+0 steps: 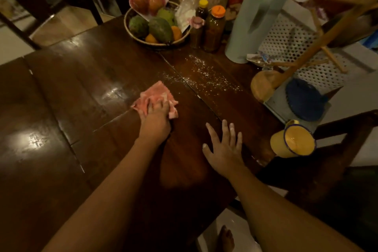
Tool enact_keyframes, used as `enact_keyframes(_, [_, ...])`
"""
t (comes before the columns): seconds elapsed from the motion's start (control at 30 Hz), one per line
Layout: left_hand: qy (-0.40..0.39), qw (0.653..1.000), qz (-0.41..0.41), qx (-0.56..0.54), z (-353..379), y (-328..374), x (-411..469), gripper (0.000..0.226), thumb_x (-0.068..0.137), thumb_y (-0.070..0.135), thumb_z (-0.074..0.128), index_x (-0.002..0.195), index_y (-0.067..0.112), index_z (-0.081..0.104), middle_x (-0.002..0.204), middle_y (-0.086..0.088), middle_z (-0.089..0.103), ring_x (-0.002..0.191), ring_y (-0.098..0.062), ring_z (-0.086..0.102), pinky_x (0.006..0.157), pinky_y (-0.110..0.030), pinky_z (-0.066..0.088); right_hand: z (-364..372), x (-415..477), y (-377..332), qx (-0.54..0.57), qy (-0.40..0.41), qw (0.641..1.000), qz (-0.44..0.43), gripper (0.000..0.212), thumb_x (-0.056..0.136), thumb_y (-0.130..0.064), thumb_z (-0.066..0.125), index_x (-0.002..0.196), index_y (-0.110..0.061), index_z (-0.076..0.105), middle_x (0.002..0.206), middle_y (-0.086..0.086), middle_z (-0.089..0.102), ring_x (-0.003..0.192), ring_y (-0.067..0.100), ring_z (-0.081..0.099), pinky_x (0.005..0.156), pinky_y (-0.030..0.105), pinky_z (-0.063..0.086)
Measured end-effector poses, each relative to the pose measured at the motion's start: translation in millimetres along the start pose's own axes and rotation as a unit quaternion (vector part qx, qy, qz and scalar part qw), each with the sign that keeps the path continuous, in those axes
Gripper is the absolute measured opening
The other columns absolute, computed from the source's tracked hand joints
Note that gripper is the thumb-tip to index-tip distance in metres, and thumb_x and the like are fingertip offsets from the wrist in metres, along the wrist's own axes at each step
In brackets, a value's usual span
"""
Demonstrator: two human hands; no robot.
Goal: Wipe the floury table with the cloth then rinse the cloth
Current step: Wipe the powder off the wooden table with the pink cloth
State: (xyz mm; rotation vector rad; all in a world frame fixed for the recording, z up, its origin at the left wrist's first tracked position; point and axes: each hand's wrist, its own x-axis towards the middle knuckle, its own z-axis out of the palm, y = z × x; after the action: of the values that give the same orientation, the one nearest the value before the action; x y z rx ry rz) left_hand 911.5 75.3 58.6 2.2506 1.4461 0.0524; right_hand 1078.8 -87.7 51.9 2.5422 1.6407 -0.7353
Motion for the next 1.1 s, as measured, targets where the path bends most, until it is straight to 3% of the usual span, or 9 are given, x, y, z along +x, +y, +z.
enact_keyframes(0.13, [0.001,0.99,0.139,0.008,-8.6,-34.3,-19.5,0.063,0.092,0.014,0.051,0.149,0.034,0.035,0.158,0.002,0.034,0.151,-0.021,0.011,0.121,-0.053,0.001,16.3,-5.9,-2.1,-0.018,0.104,0.994,0.016,0.069,0.091,-0.056,0.032,0.156,-0.039,0.02,0.167,0.014,0.012,0.154,0.035,0.007,0.12,0.061,0.011])
enact_keyframes(0.23, [0.017,0.996,0.088,0.0,-18.3,-59.8,-14.7,0.073,0.091,0.008,0.054,0.148,0.047,0.03,0.158,0.011,0.03,0.146,-0.009,0.021,0.119,-0.052,-0.007,21.3,-2.5,-5.2,-0.019,0.131,0.991,0.019,0.067,0.09,-0.054,0.035,0.155,-0.038,0.028,0.165,0.014,0.018,0.153,0.035,0.013,0.119,0.062,0.017])
enact_keyframes(0.43, [0.083,0.996,-0.016,-0.003,-18.5,-49.7,92.5,0.076,0.096,0.012,0.045,0.157,0.032,0.004,0.163,-0.009,0.016,0.151,-0.029,0.005,0.118,-0.063,0.003,25.2,-2.0,-7.3,-0.017,0.146,0.989,0.03,0.066,0.089,-0.05,0.038,0.153,-0.039,0.031,0.164,0.012,0.021,0.153,0.031,0.014,0.12,0.059,0.016])
enact_keyframes(0.57, [0.047,0.998,-0.035,0.002,-23.6,-20.7,180.3,0.067,0.094,0.013,0.046,0.156,0.019,0.02,0.157,-0.018,0.029,0.146,-0.043,0.019,0.116,-0.065,0.012,25.2,3.2,-6.6,-0.003,0.147,0.989,0.033,0.066,0.087,-0.049,0.038,0.152,-0.041,0.031,0.165,0.009,0.019,0.154,0.028,0.011,0.12,0.056,0.01])
enact_keyframes(0.67, [0.007,0.998,0.056,-0.004,-15.8,16.5,192.6,0.056,0.095,0.014,0.045,0.149,0.023,0.036,0.151,-0.014,0.041,0.141,-0.04,0.032,0.114,-0.062,0.023,28.3,2.9,-2.6,0.013,0.148,0.988,0.036,0.066,0.086,-0.047,0.039,0.151,-0.044,0.031,0.165,0.007,0.018,0.155,0.025,0.007,0.12,0.055,0.007])
enact_keyframes(0.77, [-0.001,0.988,0.153,-0.009,-8.3,22.4,179.5,0.057,0.096,0.015,0.045,0.149,0.031,0.036,0.154,-0.006,0.038,0.143,-0.031,0.03,0.114,-0.053,0.026,31.2,2.5,-1.5,0.012,0.145,0.989,0.035,0.066,0.086,-0.047,0.037,0.151,-0.046,0.03,0.166,0.006,0.016,0.155,0.025,0.006,0.121,0.055,0.009])
enact_keyframes(0.9, [0.09,0.993,0.061,-0.033,-23.9,-17.2,200.6,0.058,0.086,0.026,0.042,0.143,0.039,0.044,0.145,0.0,0.051,0.135,-0.026,0.042,0.115,-0.05,0.031,32.6,5.0,-2.3,0.02,0.15,0.988,0.039,0.067,0.084,-0.048,0.039,0.151,-0.047,0.031,0.166,0.006,0.018,0.154,0.025,0.009,0.12,0.057,0.013])
enact_keyframes(1.03, [0.134,0.987,-0.044,-0.074,-37.0,-29.2,206.9,0.044,0.088,0.024,0.05,0.128,0.037,0.061,0.133,-0.002,0.061,0.122,-0.032,0.054,0.109,-0.057,0.038,33.0,5.8,0.1,0.034,0.163,0.985,0.033,0.068,0.082,-0.047,0.043,0.149,-0.045,0.038,0.165,0.006,0.022,0.153,0.026,0.016,0.119,0.058,0.017])
enact_keyframes(1.1, [0.169,0.979,-0.071,-0.084,-39.3,-29.6,205.6,0.042,0.088,0.022,0.053,0.125,0.035,0.065,0.131,-0.001,0.062,0.118,-0.031,0.057,0.105,-0.052,0.043,32.8,6.9,0.2,0.036,0.163,0.985,0.032,0.068,0.081,-0.048,0.043,0.149,-0.046,0.037,0.165,0.006,0.021,0.153,0.026,0.016,0.118,0.057,0.016])
